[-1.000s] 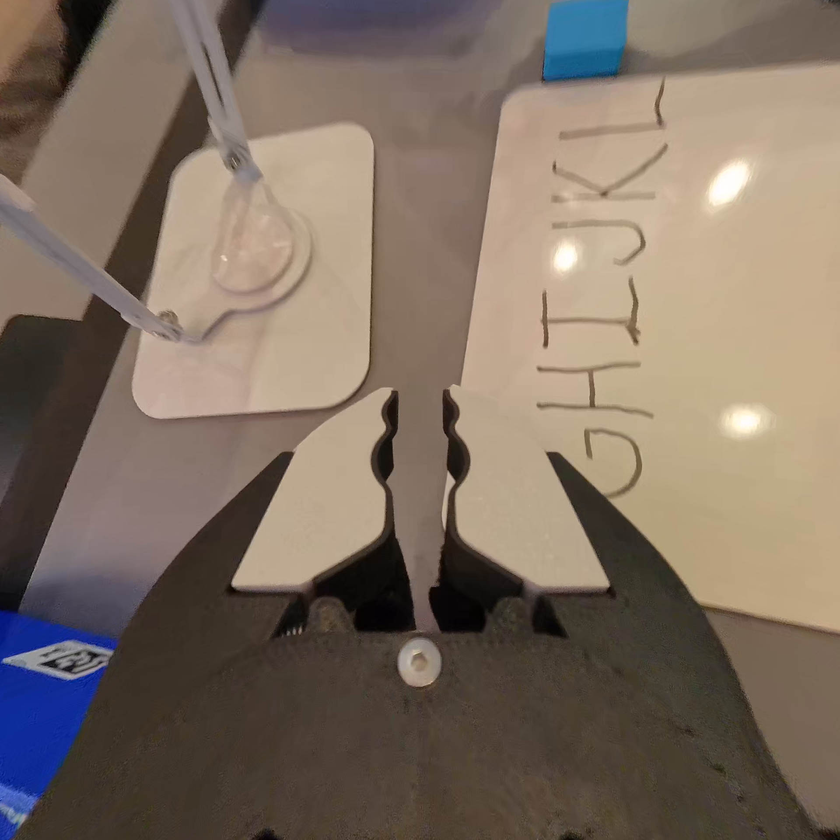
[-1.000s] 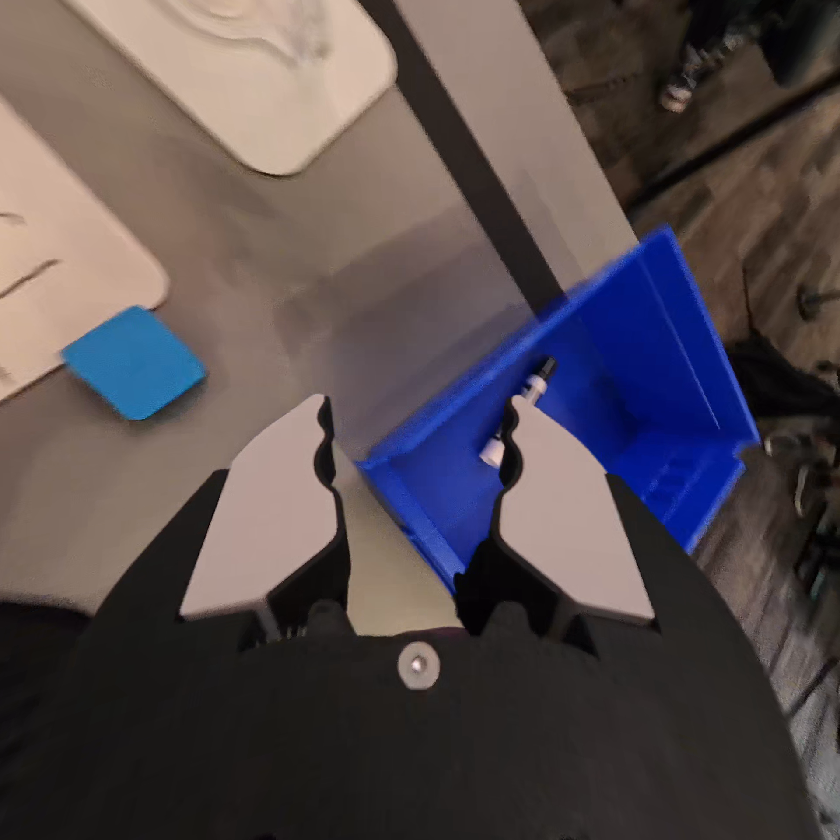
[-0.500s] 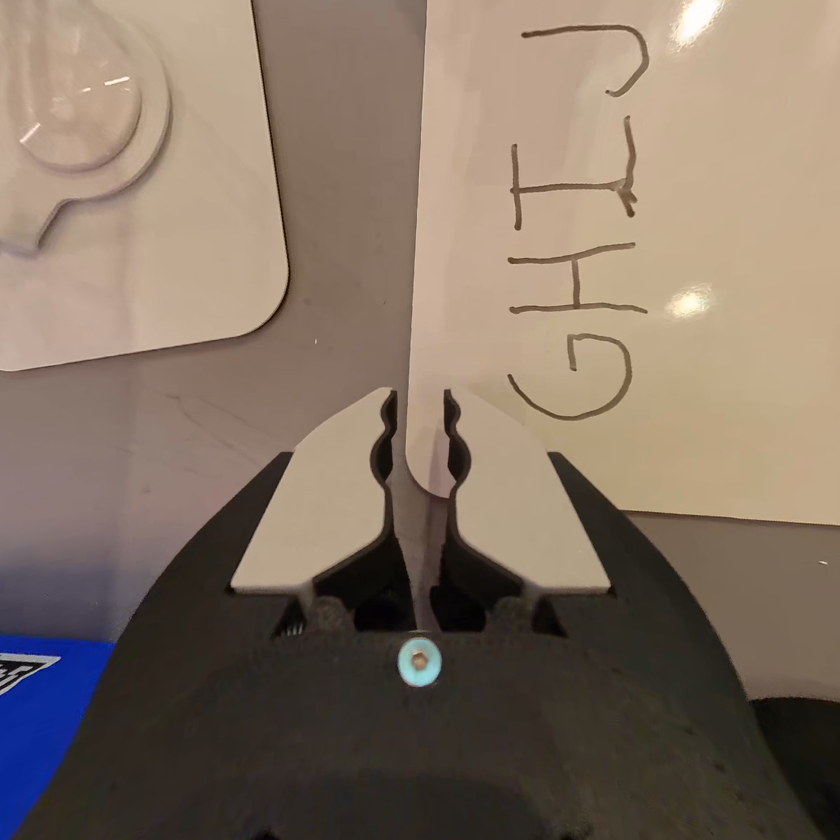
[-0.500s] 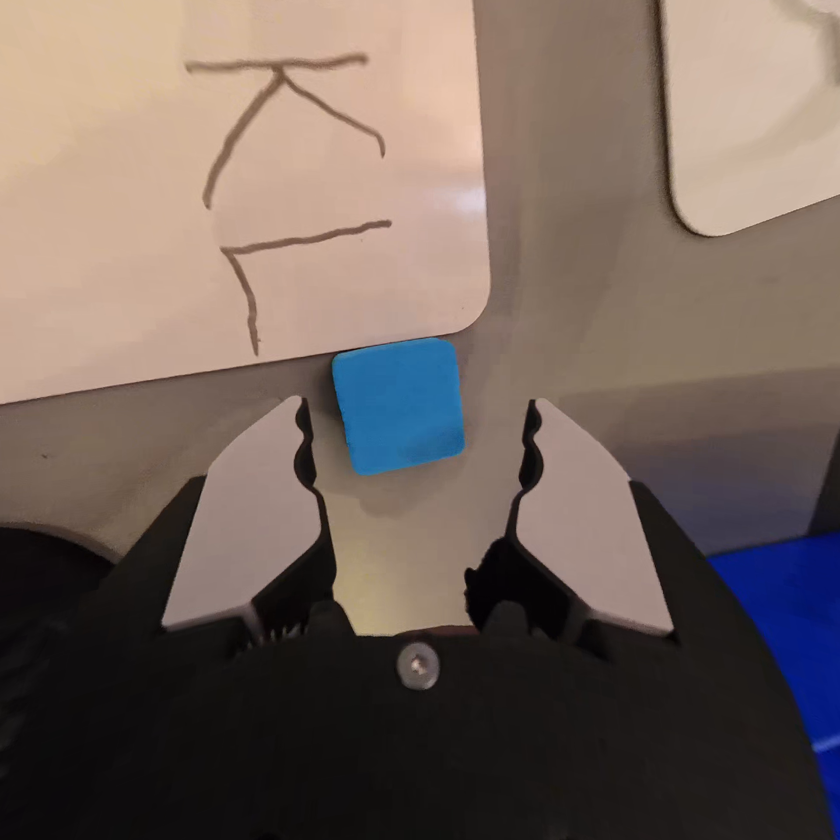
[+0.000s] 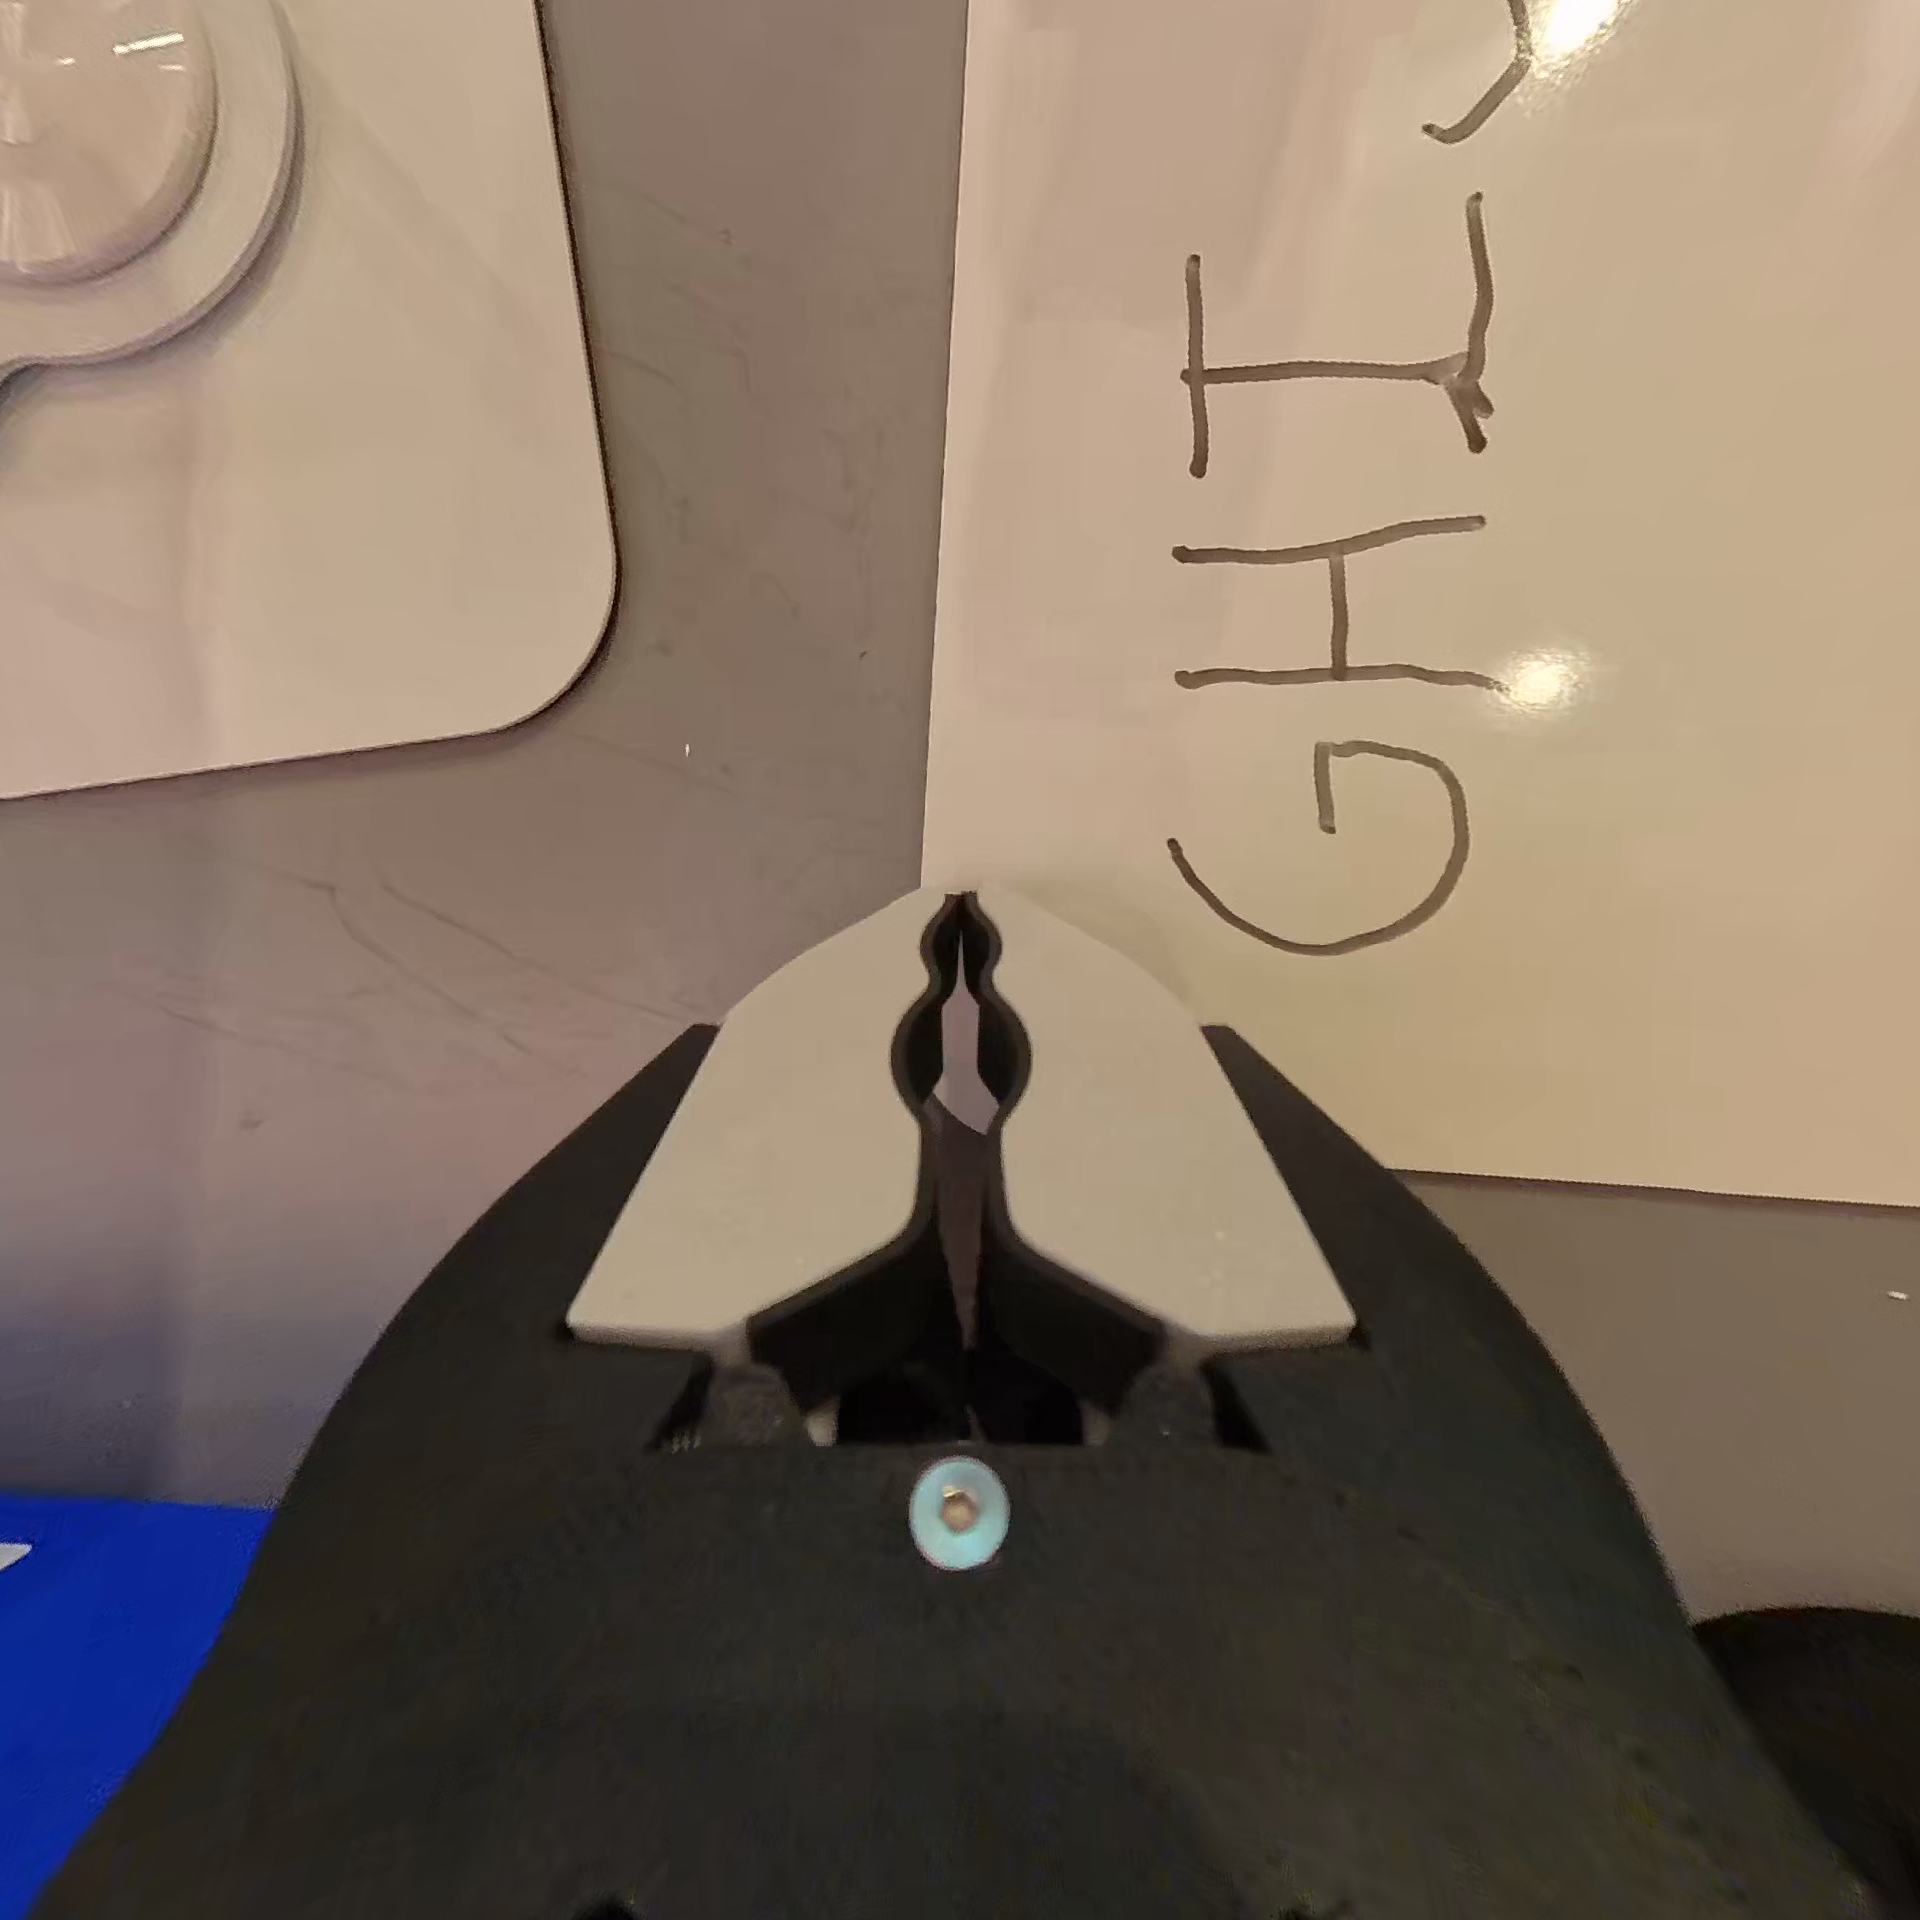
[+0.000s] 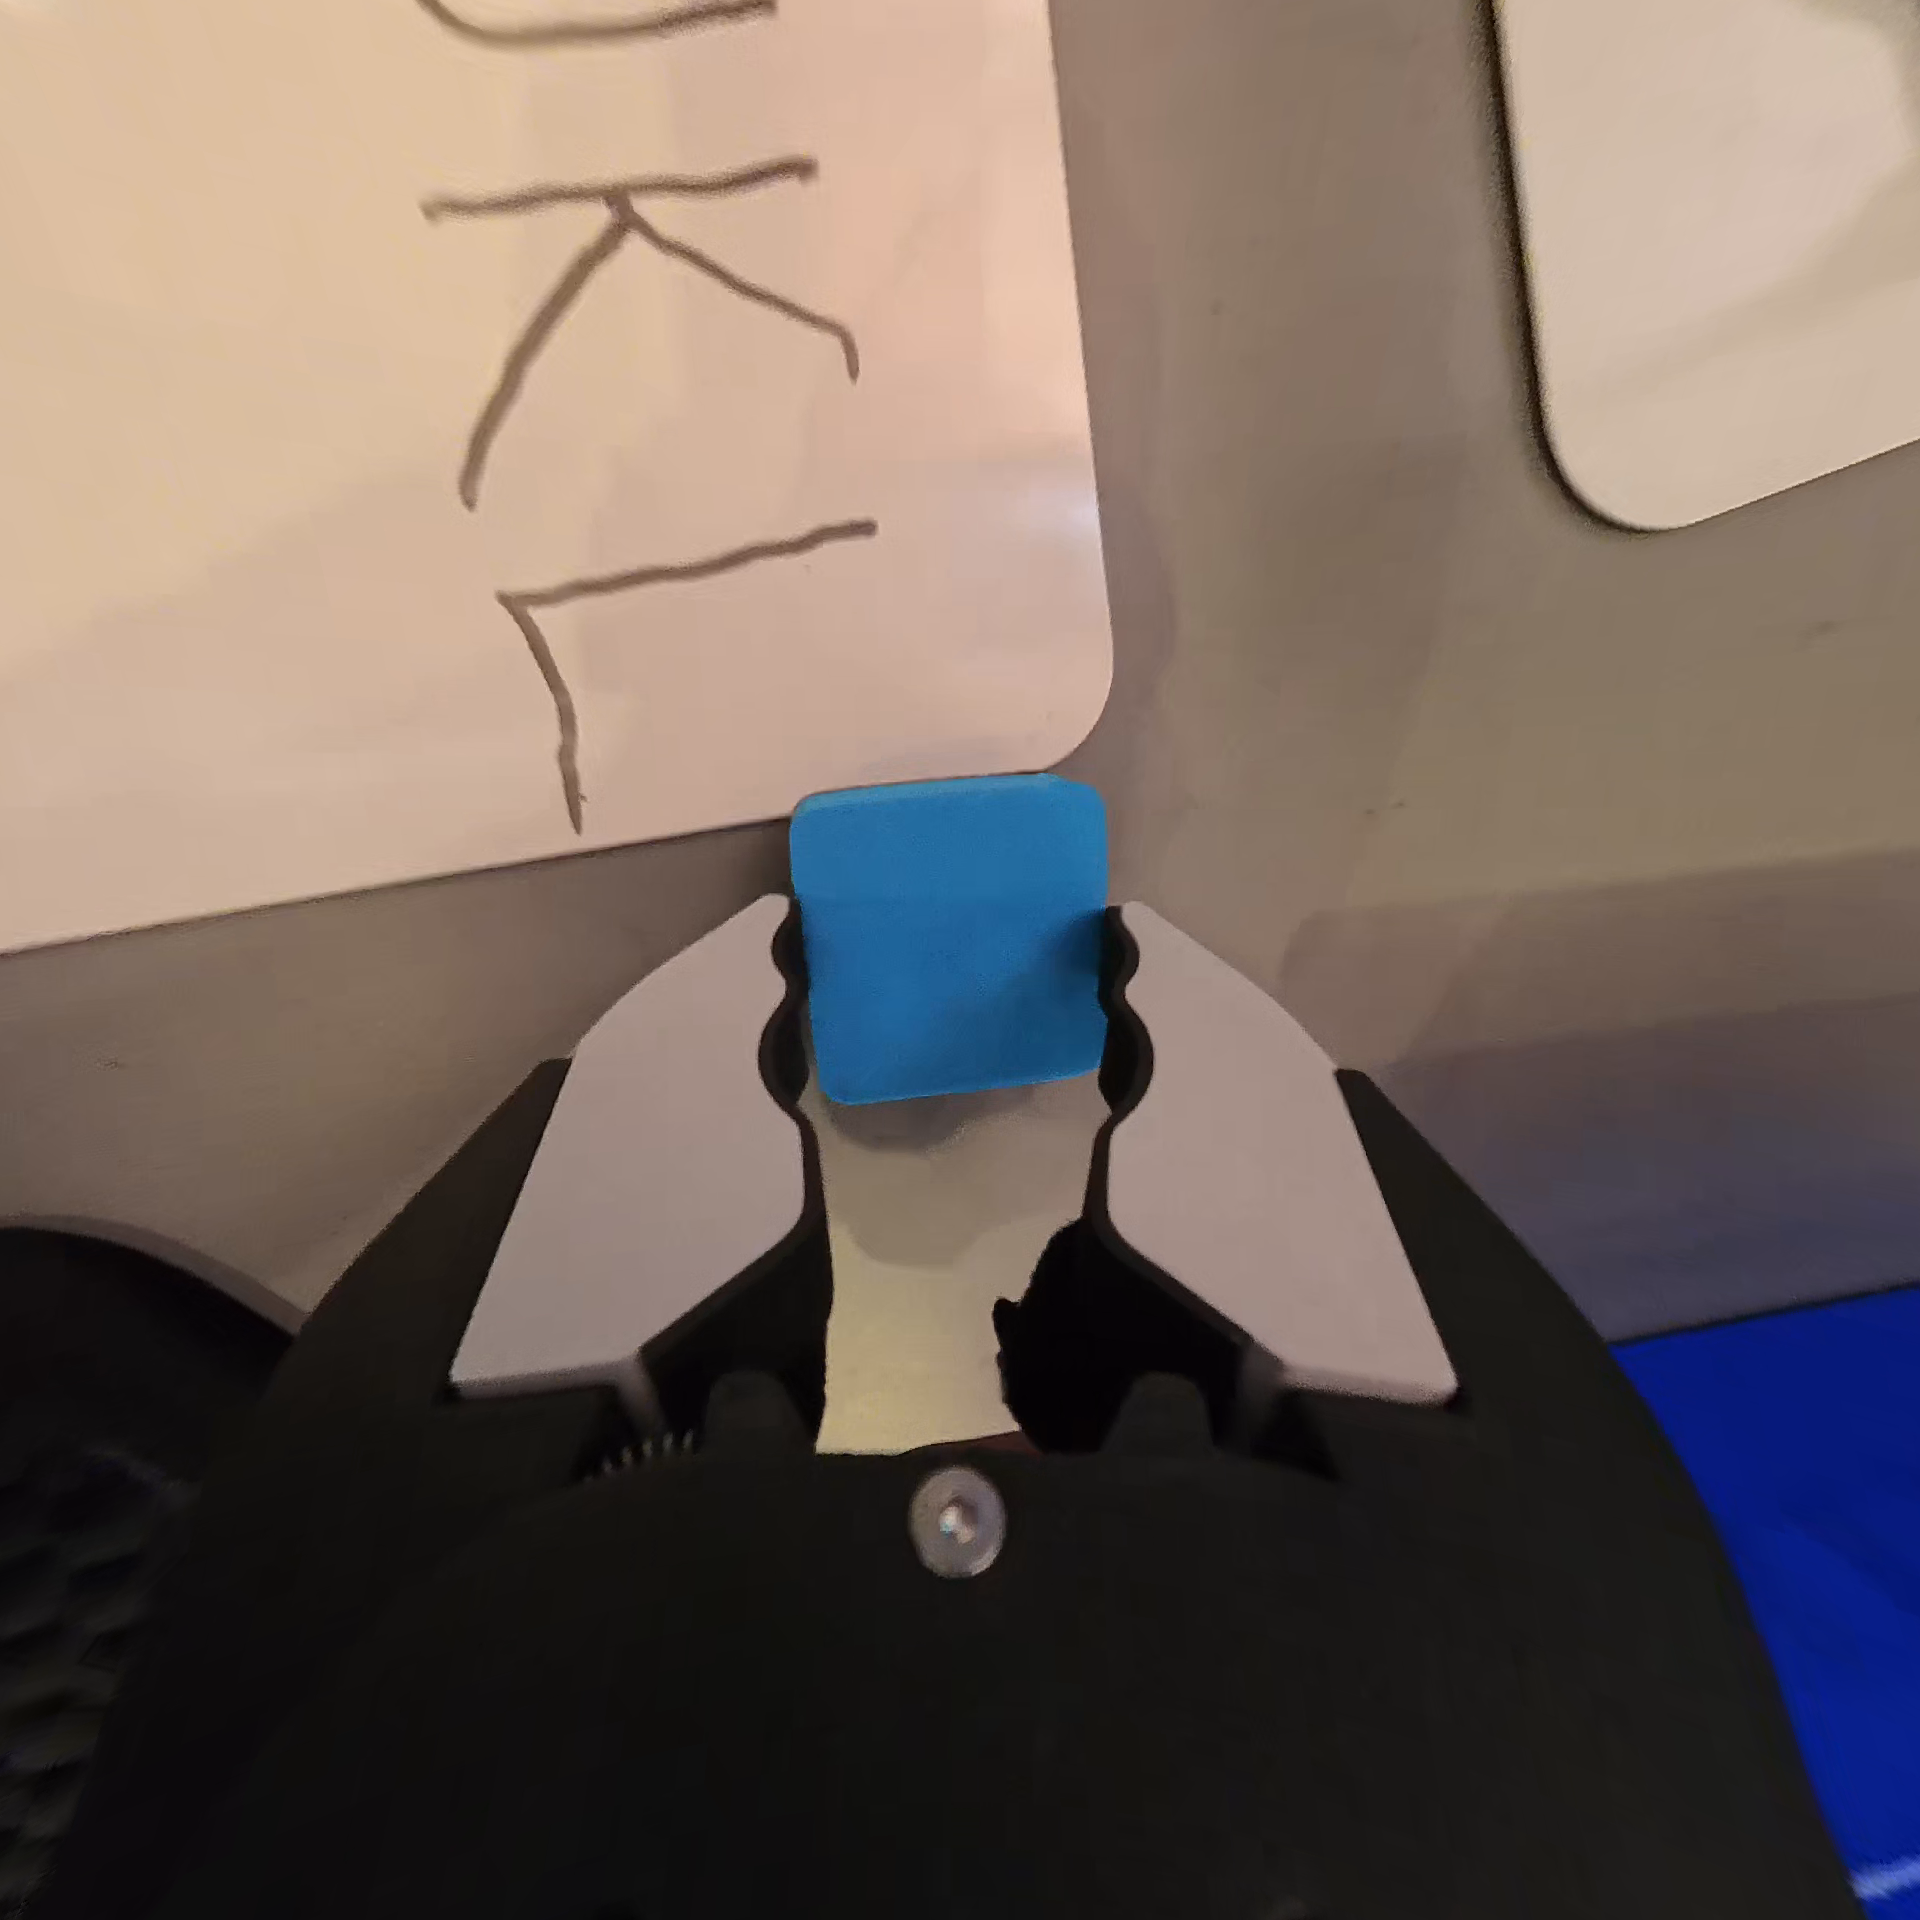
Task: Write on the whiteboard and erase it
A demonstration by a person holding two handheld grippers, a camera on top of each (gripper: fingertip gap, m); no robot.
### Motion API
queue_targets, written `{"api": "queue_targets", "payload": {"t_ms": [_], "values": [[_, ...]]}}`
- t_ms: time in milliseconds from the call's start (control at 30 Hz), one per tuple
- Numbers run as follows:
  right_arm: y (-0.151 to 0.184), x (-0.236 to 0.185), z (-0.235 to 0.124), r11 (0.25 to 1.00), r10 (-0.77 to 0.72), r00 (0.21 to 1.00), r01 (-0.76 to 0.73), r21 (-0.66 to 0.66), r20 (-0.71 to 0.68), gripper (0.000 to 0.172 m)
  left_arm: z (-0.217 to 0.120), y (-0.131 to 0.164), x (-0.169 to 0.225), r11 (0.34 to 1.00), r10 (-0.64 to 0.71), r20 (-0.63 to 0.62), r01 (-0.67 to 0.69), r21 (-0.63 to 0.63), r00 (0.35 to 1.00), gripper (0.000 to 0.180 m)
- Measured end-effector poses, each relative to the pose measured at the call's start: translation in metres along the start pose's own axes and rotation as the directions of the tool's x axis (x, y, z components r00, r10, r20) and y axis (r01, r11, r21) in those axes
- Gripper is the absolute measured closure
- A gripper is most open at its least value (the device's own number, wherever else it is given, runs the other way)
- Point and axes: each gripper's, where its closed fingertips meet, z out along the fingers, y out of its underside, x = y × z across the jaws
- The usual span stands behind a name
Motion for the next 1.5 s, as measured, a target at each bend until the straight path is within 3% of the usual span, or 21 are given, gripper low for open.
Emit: {"api": "queue_targets", "payload": {"t_ms": [267,433,800,933,1000,1100,1500], "values": [[-0.04,-0.017,-0.002,0.997,-0.005,1.0,0.003,0.073,0.024,0.117,0.0,-0.001,0.001,1.0,0.012,0.013,-0.012,-0.002,1.0,0.18],[-0.038,-0.02,0.013,1.0,0.005,0.999,-0.005,0.01,0.042,0.117,-0.006,-0.015,0.004,0.997,-0.028,-0.029,0.03,0.077,0.999,0.18],[-0.05,-0.032,0.023,1.0,-0.03,0.998,0.03,-0.004,0.048,0.118,0.007,-0.01,0.005,0.999,-0.026,0.013,0.025,0.027,1.0,0.179],[-0.033,-0.032,0.016,0.998,-0.031,0.999,0.033,-0.061,0.03,0.118,0.007,-0.009,0.005,1.0,-0.017,0.034,0.017,0.009,0.999,0.179],[-0.038,-0.024,0.02,1.0,0.005,1.0,-0.004,-0.03,0.028,0.118,0.007,-0.009,0.005,0.999,-0.031,0.031,0.031,0.011,0.999,0.179],[-0.057,-0.039,0.024,0.999,-0.053,0.997,0.053,-0.004,0.06,0.118,0.007,-0.009,0.005,0.999,-0.032,0.034,0.032,0.013,0.999,0.179],[-0.047,-0.032,0.02,0.999,-0.025,0.997,0.026,-0.022,0.071,0.117,0.007,-0.009,0.006,0.999,-0.036,0.025,0.036,0.009,0.999,0.179]]}}
